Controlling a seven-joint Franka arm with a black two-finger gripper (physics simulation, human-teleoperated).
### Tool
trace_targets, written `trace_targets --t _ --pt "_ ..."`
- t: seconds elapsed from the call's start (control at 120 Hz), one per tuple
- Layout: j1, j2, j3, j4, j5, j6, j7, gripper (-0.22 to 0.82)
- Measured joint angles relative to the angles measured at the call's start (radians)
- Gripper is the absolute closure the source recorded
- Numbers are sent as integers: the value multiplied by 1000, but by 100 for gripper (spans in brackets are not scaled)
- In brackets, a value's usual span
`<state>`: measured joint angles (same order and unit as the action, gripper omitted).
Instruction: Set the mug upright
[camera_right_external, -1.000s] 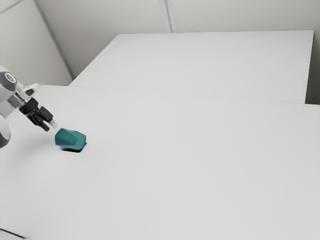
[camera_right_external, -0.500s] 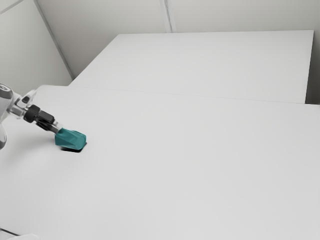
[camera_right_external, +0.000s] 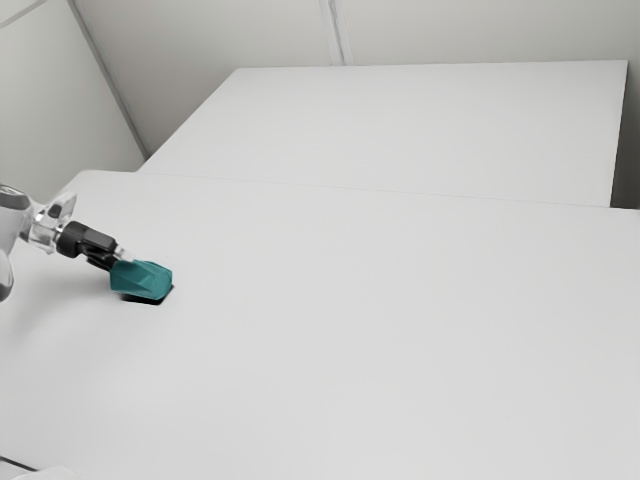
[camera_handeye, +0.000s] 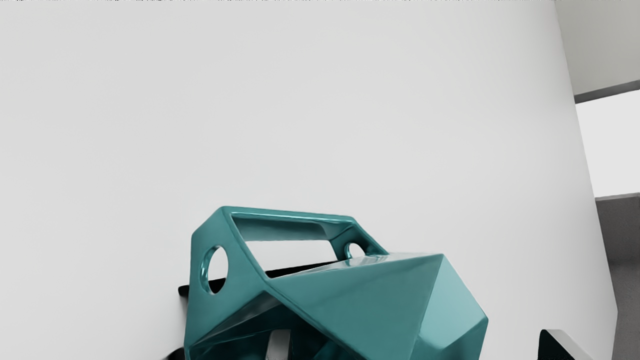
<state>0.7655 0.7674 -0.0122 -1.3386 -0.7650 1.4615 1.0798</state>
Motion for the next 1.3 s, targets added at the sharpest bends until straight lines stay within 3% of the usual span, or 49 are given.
trace_targets --t 0.192,0.492,0.758,0.908,1.117,1.3 --pt "10 -4 0 -1 -21 -26 -2 45" --pt "22 -10 -21 2 -63 -59 -3 71" --pt "22 -14 -29 -1 -82 -66 -1 77" --pt "-17 -72 -27 4 -75 -65 -2 78" --pt "-170 -164 -20 6 24 -41 -5 79" --pt "-357 -247 24 -93 201 91 -22 79"
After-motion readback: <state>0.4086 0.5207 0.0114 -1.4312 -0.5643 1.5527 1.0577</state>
